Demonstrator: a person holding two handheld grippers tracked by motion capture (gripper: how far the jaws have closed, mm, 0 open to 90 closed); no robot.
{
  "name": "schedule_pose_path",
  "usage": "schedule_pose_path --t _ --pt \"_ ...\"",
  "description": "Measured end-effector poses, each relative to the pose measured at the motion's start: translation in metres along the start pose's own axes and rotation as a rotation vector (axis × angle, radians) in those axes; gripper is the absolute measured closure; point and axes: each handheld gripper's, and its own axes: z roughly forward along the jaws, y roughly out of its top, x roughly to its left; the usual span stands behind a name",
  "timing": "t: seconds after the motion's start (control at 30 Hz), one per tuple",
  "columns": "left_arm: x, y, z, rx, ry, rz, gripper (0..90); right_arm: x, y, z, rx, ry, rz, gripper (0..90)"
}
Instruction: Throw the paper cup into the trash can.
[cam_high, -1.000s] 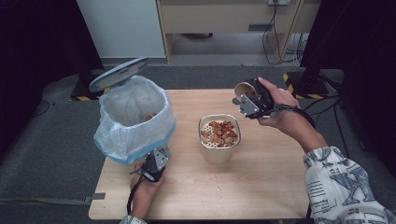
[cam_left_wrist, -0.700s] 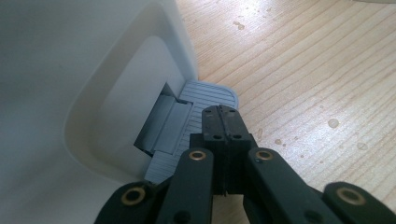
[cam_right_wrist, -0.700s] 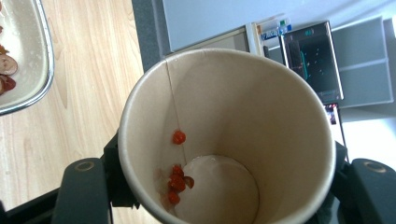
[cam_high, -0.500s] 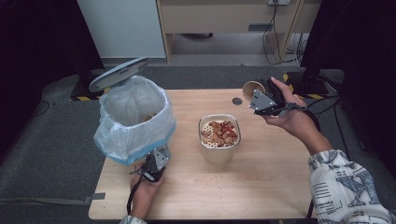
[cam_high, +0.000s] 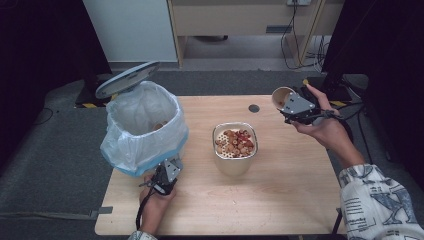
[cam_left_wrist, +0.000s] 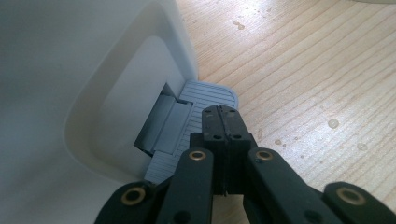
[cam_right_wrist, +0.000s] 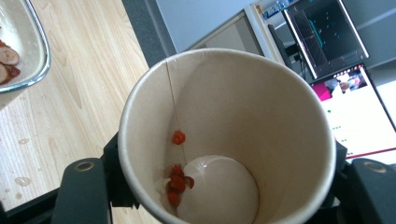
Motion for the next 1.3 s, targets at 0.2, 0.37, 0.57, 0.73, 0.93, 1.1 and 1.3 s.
schedule_pose_path --t 0.2,0.37,0.57,0.73,0.93,1.1,1.3 --pt "0.0 0.0 0.0 0.0 0.001 0.001 89.5 -0.006 -0.013 -0.001 -0.014 0.054 0.084 31.1" --pt "0.0 0.0 0.0 0.0 0.001 -0.001 89.6 -0.01 -0.024 -0.001 -0.032 0.124 0.17 31.2" --pt "0.0 0.0 0.0 0.0 0.0 -0.002 89.6 -0.013 -0.034 -0.002 -0.066 0.201 0.27 31.2" --pt "0.0 0.0 0.0 -0.001 0.0 -0.003 89.6 -0.014 -0.044 -0.001 -0.089 0.256 0.341 31.1" --pt "0.0 0.0 0.0 -0.001 0.001 -0.004 89.5 -0.016 -0.052 -0.003 -0.123 0.314 0.428 31.1" --pt "0.0 0.0 0.0 -0.001 0.002 -0.002 89.5 -0.016 -0.052 -0.002 -0.146 0.359 0.473 31.1" --pt "0.0 0.0 0.0 -0.001 0.003 -0.001 89.6 -0.014 -0.047 0.0 -0.164 0.403 0.494 31.0"
